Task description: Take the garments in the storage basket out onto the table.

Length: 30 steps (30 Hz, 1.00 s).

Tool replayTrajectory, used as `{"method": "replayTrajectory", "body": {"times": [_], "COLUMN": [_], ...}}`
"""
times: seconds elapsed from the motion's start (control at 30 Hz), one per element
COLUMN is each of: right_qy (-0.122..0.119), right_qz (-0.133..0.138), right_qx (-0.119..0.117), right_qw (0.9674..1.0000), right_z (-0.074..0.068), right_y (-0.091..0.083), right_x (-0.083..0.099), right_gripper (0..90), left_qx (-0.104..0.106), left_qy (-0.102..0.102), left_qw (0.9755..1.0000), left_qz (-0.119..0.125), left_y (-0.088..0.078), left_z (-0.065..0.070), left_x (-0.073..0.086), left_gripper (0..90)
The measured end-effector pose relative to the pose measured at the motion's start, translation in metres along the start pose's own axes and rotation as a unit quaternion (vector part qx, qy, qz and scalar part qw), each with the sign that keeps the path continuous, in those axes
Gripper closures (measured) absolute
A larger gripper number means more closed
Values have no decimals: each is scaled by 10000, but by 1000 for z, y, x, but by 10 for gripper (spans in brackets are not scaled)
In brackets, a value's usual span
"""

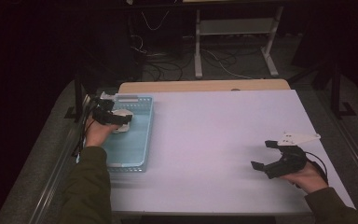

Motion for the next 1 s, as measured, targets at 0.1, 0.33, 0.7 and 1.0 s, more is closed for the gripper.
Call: {"method": "replayTrajectory", "body": {"times": [0.1, 0.33, 0.7, 1.0], "right_qy": [3, -5, -7, -13], "right_qz": [0, -2, -14, -12], "right_qx": [-2, 2, 2, -1], "right_qw": [10000, 10000, 10000, 10000], "right_z": [0, 0, -1, -1], "right_y": [0, 0, 0, 0], "right_x": [0, 0, 0, 0], "right_gripper": [0, 0, 0, 0], "left_qx": [-114, -251, -377, -522], "left_qy": [7, 136, 246, 370], "left_qw": [9999, 9996, 9988, 9973], "left_qz": [18, -60, -214, -370], "left_y": [4, 7, 11, 15], "left_z": [0, 1, 2, 4], "left_x": [3, 6, 9, 12], "left_gripper": [0, 37, 71, 92]}}
Point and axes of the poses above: each handheld gripper's, and its own axes: y roughly forward along the jaws, x roughly out of its underside, z roughly to its right, the point moved 5 cm from there along y, roughly forward along the jaws, and after that the axes turned 7 degrees about -x, right-handed, at the moved point
